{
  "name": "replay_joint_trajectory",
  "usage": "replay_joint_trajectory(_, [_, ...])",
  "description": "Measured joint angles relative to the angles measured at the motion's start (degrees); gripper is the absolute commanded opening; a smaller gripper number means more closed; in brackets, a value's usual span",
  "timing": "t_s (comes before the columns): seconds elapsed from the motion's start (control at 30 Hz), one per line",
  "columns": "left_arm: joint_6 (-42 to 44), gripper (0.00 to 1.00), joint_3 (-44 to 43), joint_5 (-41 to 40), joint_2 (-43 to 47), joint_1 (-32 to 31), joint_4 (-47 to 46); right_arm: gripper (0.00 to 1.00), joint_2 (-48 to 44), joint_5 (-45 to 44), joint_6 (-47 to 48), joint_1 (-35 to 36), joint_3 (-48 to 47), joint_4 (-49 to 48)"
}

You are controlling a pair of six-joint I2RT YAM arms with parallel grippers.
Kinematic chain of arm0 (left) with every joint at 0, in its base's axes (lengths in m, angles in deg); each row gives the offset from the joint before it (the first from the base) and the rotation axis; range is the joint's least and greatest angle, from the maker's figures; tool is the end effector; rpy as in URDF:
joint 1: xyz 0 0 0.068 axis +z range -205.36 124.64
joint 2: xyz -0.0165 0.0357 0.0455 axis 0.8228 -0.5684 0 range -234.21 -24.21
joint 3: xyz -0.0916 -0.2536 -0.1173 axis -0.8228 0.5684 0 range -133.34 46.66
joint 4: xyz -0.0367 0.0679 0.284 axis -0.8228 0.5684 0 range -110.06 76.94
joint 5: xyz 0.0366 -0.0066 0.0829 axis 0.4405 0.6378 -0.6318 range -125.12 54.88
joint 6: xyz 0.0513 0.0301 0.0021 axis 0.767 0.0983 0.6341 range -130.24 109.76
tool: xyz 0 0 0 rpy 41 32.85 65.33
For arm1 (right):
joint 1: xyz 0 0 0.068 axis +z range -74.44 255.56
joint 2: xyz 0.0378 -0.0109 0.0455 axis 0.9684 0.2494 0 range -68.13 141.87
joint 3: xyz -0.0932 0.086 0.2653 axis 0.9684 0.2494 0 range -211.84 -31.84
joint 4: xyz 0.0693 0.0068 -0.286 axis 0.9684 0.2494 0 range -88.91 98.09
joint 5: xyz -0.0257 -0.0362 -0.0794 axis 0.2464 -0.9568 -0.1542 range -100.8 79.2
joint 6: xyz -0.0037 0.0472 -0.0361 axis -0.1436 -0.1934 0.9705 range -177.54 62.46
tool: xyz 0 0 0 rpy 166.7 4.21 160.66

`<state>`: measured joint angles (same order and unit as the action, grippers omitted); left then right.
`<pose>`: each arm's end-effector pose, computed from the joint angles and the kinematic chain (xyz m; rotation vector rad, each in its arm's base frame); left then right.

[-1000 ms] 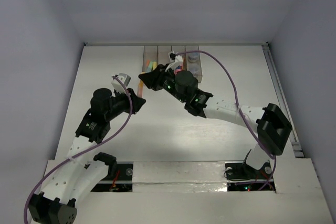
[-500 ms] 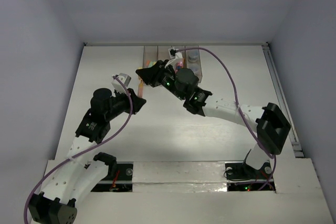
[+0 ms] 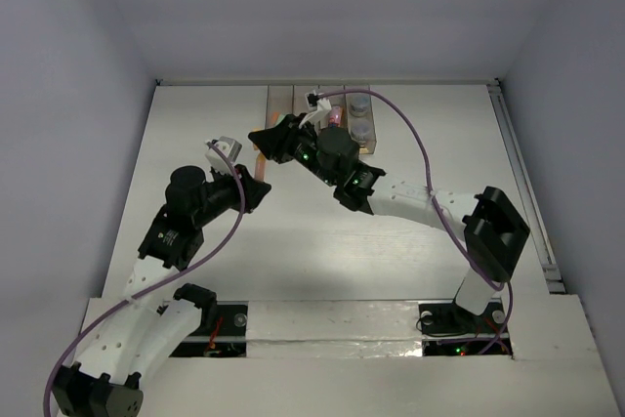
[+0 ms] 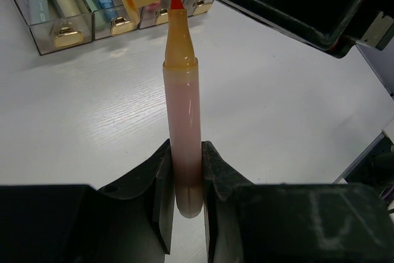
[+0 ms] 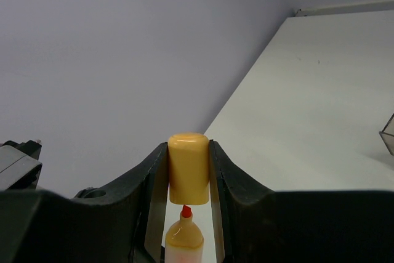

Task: Sort the stationery into containers
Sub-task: Close the pen cap on the pen.

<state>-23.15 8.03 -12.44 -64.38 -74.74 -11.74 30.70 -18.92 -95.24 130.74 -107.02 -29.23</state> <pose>0.1787 -0.0807 0.3308 0.3969 1.7454 -0.7529 0.2681 0.3747 0.3524 -0.1149 1.5718 1.2025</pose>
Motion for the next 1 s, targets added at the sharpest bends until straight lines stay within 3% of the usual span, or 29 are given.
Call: replay_joint_trajectory(1.0, [0.0,0.0,0.0,-0.2,-0.4,0.0,-0.1,0.12,-2.1,-1.6,1.5,0.0,3.0,-0.7])
